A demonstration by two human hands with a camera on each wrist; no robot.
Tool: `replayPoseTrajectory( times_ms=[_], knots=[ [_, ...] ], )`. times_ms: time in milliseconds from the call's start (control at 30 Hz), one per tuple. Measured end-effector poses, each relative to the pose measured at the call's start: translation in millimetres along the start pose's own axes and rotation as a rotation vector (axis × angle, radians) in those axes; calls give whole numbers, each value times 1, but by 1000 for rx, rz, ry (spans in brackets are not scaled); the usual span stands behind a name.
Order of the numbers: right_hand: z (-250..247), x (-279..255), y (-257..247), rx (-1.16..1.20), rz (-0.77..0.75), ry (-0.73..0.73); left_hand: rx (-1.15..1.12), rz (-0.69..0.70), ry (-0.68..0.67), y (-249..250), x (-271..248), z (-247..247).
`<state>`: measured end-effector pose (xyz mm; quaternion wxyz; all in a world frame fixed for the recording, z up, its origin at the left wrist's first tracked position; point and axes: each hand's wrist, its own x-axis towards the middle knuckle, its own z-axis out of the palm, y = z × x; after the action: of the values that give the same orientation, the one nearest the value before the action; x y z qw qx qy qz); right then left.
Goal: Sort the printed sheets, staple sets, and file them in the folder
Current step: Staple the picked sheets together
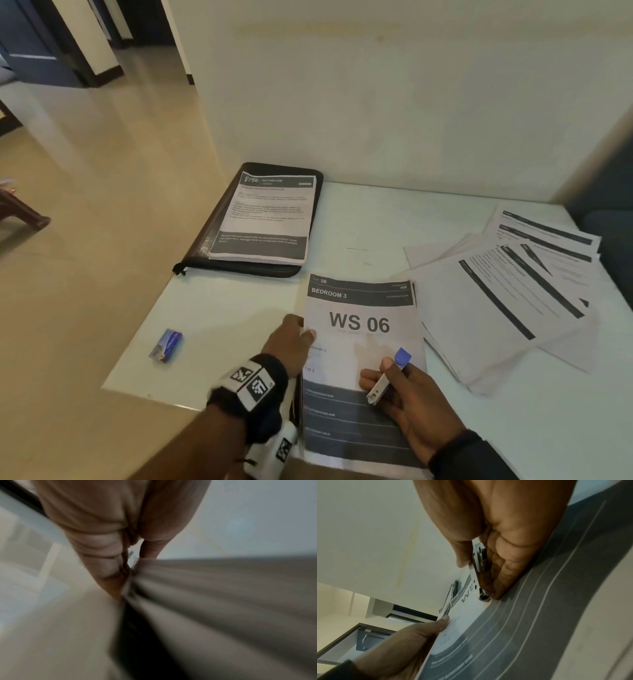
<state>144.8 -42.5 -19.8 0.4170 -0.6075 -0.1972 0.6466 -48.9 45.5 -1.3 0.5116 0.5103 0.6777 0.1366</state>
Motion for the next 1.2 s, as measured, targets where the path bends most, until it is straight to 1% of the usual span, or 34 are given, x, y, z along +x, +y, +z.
replayPoseTrajectory(
  times_ms=[100, 167, 333, 500, 567, 667, 700, 733, 800, 833, 900, 967, 1000, 1067, 1133, 1200],
  knots=[
    [0, 3, -1, -15, 9, -16, 26, -29, -76, 12, 21, -13],
    [0, 4, 0, -21, 17, -20, 2, -59, -129, 19, 28, -19],
    [3, -3, 3, -13, 4, 16, -42, -99, -215, 21, 27, -27],
    [7, -6, 4, -64, -34, 53, -128, -83, -233, 8, 18, -18],
    [8, -9, 4, -63, -35, 55, -100, -63, -232, 3, 14, -13],
    [8, -14, -2, -84, -42, 50, -15, 1, -183, 2, 11, -10],
    [6, -17, -6, -136, -76, 68, 31, 26, -160, 2, 10, -11],
    [1, -19, -12, -235, -130, 116, 90, 55, -133, 2, 9, -12],
    [-16, -23, -24, -517, -258, 262, 177, 117, -43, -1, 8, -17],
    [-28, -24, -26, -686, -289, 331, 189, 136, 0, -3, 7, -20],
    [-51, -25, -25, -989, -255, 428, 162, 136, 58, -9, 4, -26],
    [-64, -22, -16, -1214, -190, 458, 151, 135, 88, -15, -1, -32],
    [-67, -21, -12, -1275, -155, 460, 160, 149, 98, -16, -3, -35],
    [-65, -23, -11, -1296, -122, 461, 188, 190, 126, -14, -6, -40],
    [-59, -27, -13, -1304, -123, 463, 190, 231, 145, -9, -12, -47],
    [-53, -29, -18, -1395, -123, 484, 156, 293, 146, -3, -18, -55]
  ],
)
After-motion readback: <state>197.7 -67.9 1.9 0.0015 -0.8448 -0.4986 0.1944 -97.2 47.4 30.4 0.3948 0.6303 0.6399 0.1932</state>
